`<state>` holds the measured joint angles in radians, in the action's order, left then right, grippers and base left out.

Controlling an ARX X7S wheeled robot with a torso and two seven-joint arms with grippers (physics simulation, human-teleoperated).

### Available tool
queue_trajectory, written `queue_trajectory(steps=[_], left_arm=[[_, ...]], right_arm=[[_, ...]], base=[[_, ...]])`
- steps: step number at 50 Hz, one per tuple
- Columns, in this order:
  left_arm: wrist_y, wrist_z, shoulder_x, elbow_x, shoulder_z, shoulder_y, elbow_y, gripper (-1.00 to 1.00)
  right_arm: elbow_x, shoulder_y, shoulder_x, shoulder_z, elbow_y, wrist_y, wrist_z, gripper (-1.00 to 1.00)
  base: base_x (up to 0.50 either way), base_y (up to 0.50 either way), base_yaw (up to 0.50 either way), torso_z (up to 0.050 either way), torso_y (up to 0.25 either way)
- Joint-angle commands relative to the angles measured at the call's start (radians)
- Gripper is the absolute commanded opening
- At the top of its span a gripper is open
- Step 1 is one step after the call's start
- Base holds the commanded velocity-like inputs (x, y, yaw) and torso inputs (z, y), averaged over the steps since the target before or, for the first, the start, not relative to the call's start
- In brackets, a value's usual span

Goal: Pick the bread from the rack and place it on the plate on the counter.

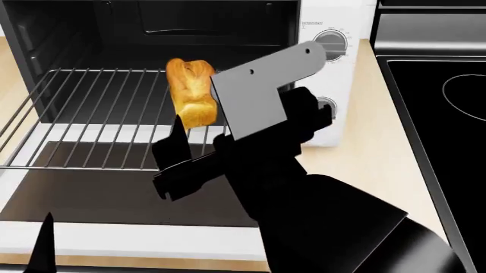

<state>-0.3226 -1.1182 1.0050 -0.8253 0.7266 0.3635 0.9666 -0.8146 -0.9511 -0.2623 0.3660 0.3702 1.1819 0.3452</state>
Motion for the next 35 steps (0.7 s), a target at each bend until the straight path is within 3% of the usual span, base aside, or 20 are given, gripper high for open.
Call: queue_trajectory(steps=[1, 35], left_arm=[[0.035, 0.035, -0.022, 0.015, -0.02, -0.011, -0.02, 1.0], [0.048, 0.056, -0.024, 0.042, 0.006, -0.024, -0.017, 1.0]], right_arm=[[0.027, -0.017, 0.019, -0.004, -0.041, -0.022, -0.026, 1.0], [0.065, -0.067, 0.04, 0.073, -0.181, -0.078, -0.069, 1.0]], base=[[0.0, 0.0, 0.0, 0.0, 0.0], [0.0, 0.0, 0.0, 0.0, 0.0]])
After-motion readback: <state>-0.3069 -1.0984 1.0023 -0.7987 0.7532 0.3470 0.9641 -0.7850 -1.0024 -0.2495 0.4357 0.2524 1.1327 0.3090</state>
